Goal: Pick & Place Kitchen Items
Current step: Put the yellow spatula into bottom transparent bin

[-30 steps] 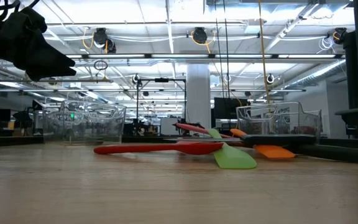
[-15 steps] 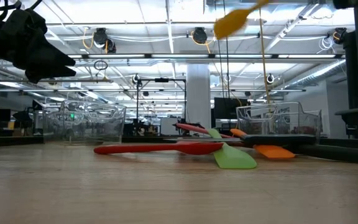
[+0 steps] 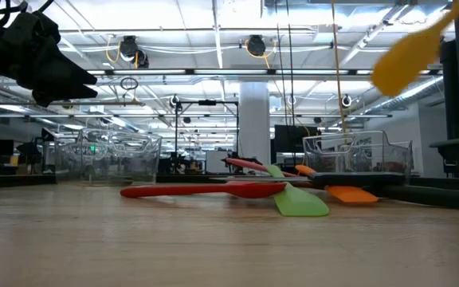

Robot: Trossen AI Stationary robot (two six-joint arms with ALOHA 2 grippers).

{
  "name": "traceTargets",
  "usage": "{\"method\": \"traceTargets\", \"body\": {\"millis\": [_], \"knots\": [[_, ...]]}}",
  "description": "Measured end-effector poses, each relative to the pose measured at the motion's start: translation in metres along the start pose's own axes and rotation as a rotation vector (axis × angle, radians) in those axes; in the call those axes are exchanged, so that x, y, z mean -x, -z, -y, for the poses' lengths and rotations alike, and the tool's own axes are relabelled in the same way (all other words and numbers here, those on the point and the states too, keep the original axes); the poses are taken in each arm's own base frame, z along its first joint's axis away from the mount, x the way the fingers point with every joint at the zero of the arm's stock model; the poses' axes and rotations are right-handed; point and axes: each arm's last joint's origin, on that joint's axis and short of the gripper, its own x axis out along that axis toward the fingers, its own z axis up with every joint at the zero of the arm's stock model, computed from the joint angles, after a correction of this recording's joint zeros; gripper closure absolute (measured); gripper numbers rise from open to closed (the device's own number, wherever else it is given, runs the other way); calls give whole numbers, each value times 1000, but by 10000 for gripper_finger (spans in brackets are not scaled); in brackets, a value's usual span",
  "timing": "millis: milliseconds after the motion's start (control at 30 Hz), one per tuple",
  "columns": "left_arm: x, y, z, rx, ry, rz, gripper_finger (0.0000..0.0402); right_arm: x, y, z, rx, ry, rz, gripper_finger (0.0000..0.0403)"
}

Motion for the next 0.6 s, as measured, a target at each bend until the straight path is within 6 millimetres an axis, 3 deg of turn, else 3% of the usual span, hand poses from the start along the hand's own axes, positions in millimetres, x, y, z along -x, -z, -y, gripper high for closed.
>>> {"method": "traceTargets", "body": {"millis": [167,600], "knots": [[0,0,0,-1,-1,-1,179,6,7,11,-30,65,-45,362],[0,0,0,-4,-1,-2,179,14,17,30,-31,148,70,362]]}}
